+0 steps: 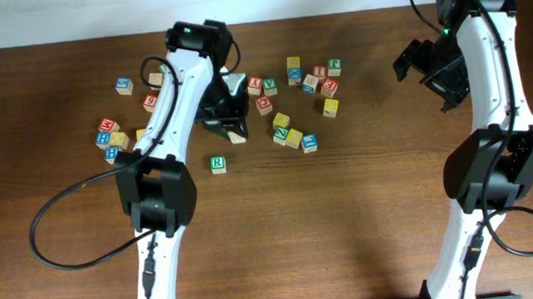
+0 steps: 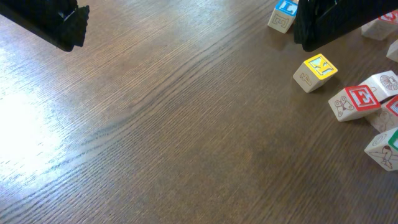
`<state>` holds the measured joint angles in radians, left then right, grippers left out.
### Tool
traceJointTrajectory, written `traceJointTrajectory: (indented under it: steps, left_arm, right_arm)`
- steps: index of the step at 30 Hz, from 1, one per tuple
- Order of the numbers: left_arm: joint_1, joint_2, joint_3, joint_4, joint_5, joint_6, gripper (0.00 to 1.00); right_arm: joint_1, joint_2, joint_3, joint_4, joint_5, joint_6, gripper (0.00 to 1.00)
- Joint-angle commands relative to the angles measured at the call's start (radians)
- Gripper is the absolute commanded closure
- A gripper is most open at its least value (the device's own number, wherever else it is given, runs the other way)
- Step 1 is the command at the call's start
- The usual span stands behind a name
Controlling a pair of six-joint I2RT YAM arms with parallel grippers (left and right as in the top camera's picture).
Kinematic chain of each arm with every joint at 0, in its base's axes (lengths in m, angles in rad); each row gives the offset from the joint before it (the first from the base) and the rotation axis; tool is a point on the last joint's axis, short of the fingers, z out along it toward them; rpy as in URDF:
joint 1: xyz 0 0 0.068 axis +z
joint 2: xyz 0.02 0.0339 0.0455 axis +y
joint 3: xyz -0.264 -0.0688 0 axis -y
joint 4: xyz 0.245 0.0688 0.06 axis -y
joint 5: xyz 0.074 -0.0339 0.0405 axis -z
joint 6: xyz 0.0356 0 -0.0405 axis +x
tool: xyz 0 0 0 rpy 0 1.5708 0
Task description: Spell out RSS
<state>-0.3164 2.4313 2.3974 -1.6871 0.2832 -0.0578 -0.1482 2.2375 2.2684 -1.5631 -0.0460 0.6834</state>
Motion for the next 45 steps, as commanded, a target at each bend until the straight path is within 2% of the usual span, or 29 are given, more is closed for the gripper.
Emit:
traceJointTrajectory:
  steps: [1,6,10,14,17,22,26,31,35,37,39,40,41,45]
  left_arm:
    - [0.000,-0.057,-0.074,-0.002,0.043,-0.002,0.80]
    - [0.000,-0.237,-0.226,-0.002,0.023,0.010,0.77]
    - [-0.002,-0.382,-0.416,0.023,0.024,0.003,0.78]
    - [-0.027,-0.404,-0.581,0.137,0.024,-0.029,0.74]
    - [-0.043,-0.402,-0.683,0.296,0.024,-0.058,0.71]
    - [-0.043,-0.402,-0.729,0.490,0.024,-0.063,0.72]
    - [-0.057,-0.401,-0.729,0.548,-0.041,-0.124,0.73]
    - [-0.067,-0.403,-0.722,0.526,-0.100,-0.132,0.71]
    - [-0.036,-0.409,-0.636,0.397,-0.101,-0.132,0.71]
    - [-0.005,-0.416,-0.563,0.303,-0.101,-0.130,0.68]
    - [0.031,-0.429,-0.497,0.207,-0.118,-0.124,0.55]
    - [0.045,-0.438,-0.488,0.187,-0.124,-0.125,0.40]
    - [0.062,-0.448,-0.487,0.172,-0.124,-0.125,0.29]
    - [0.115,-0.453,-0.496,0.068,-0.124,-0.125,0.27]
  right_arm:
    - [-0.003,-0.024,0.014,0.000,0.005,0.002,0.01]
    - [-0.003,-0.024,0.014,0.000,0.005,0.002,0.02]
    - [-0.003,-0.024,0.014,0.000,0.005,0.002,0.02]
    - [-0.003,-0.024,0.014,0.000,0.005,0.002,0.02]
    - [-0.003,-0.024,0.014,0.000,0.005,0.002,0.02]
    - [-0.003,-0.024,0.014,0.000,0.005,0.002,0.02]
    - [-0.003,-0.024,0.014,0.000,0.005,0.002,0.02]
    - [-0.003,-0.024,0.014,0.000,0.005,0.002,0.02]
    - [-0.003,-0.024,0.014,0.000,0.005,0.002,0.02]
    - [-0.003,-0.024,0.014,0.000,0.005,0.002,0.01]
    - [-0.003,-0.024,0.014,0.000,0.005,0.002,0.02]
    - [-0.003,-0.024,0.014,0.000,0.005,0.002,0.02]
    - [-0.003,-0.024,0.014,0.000,0.005,0.002,0.02]
    - [-0.003,-0.024,0.014,0.000,0.005,0.002,0.02]
